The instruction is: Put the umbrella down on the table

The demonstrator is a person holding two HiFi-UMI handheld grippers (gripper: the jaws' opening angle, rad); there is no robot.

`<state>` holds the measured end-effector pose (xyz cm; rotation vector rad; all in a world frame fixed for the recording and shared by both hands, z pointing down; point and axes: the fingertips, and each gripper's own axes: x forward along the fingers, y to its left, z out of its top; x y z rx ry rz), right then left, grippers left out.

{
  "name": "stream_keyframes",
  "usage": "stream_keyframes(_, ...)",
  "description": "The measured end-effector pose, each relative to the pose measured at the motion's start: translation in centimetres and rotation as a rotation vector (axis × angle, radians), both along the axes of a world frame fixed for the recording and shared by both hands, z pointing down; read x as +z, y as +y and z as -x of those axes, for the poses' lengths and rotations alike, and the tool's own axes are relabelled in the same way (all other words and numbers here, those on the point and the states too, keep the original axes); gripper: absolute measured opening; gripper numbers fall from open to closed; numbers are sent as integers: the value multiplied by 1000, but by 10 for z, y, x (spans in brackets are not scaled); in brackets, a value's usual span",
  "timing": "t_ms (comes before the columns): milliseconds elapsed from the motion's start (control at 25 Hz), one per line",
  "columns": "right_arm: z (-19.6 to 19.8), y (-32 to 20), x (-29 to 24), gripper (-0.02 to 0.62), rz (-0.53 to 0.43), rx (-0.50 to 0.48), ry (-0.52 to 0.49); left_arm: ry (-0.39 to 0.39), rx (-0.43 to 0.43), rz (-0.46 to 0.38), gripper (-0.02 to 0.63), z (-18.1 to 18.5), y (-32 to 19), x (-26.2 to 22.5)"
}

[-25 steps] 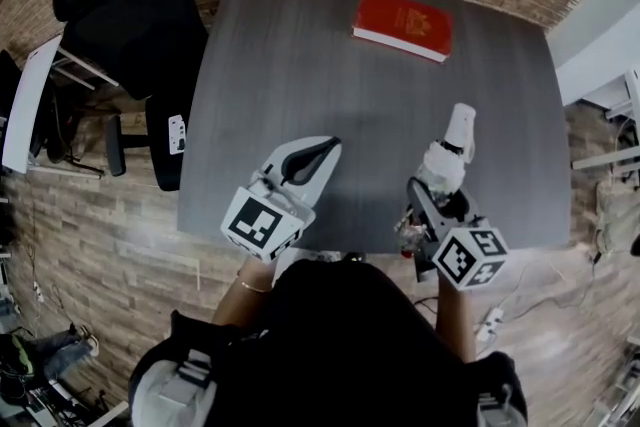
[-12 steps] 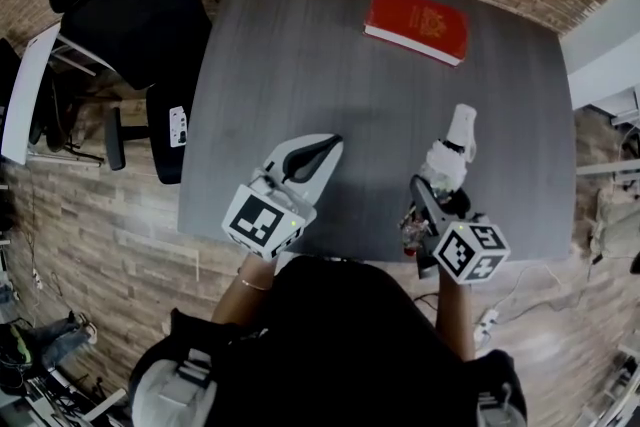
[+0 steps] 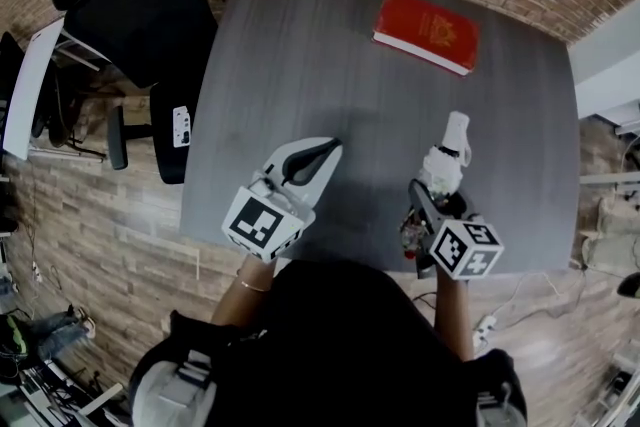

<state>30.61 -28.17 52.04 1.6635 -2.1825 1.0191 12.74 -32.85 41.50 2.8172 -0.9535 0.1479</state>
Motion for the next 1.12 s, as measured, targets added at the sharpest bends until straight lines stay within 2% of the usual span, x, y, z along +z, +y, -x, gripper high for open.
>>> stream_keyframes(1120, 6, -14, 80, 290, 207, -13, 14, -11, -66, 22, 2, 29, -22, 14)
